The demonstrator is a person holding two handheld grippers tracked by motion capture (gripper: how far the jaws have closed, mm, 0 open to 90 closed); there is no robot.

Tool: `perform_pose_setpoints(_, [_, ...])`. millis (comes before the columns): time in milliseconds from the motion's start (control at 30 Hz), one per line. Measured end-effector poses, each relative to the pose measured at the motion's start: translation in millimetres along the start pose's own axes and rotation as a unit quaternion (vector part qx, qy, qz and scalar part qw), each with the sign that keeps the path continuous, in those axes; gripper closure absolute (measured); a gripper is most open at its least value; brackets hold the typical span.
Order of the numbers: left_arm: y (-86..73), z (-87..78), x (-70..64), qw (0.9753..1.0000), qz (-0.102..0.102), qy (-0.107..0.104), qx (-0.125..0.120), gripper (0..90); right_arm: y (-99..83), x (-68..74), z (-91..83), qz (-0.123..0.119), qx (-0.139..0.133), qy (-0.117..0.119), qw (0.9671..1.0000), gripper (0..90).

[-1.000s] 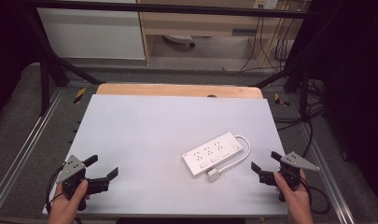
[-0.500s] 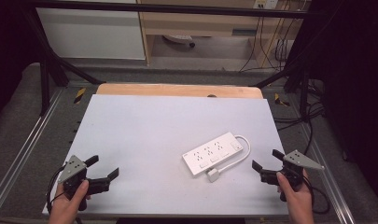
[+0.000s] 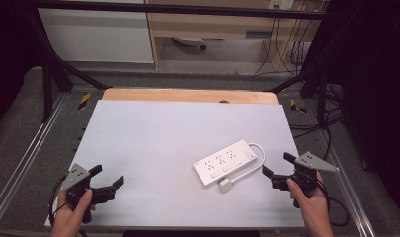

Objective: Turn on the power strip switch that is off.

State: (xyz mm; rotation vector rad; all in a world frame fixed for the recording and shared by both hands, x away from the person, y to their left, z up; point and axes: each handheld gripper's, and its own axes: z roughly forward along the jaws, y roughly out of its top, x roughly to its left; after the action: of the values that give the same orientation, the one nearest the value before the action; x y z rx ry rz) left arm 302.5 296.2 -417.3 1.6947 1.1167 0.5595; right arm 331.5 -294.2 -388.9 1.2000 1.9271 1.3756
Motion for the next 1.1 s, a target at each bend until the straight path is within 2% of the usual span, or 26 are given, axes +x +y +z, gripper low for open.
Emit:
perform_pose_setpoints(33, [0.0, 0.3, -0.3, 1.0, 0.006, 0.001, 0.001, 5.5, 1.6, 0.3, -0.4, -0.002, -0.003, 0.0, 1.0, 2.6])
perform_pose_setpoints(433, [-0.7, 1.9, -2.9, 0.9998, 0.018, -0.003, 0.004, 5.5, 10.9, 4.9, 6.9, -0.019, 0.005, 0.007, 0.9998, 2.3])
perform_pose_setpoints(667, [-0.8, 1.7, -2.0, 0.9999, 0.013, -0.002, 0.003, 5.6, 15.0, 9.4, 13.3, -0.021, 0.002, 0.012, 0.9997, 2.3])
perform_pose_setpoints(1100, [-1.2, 3.2, -3.8, 0.9998, 0.019, -0.007, 0.008, 5.5, 22.1, 15.4, 20.7, -0.027, 0.011, 0.024, 0.9993, 2.4])
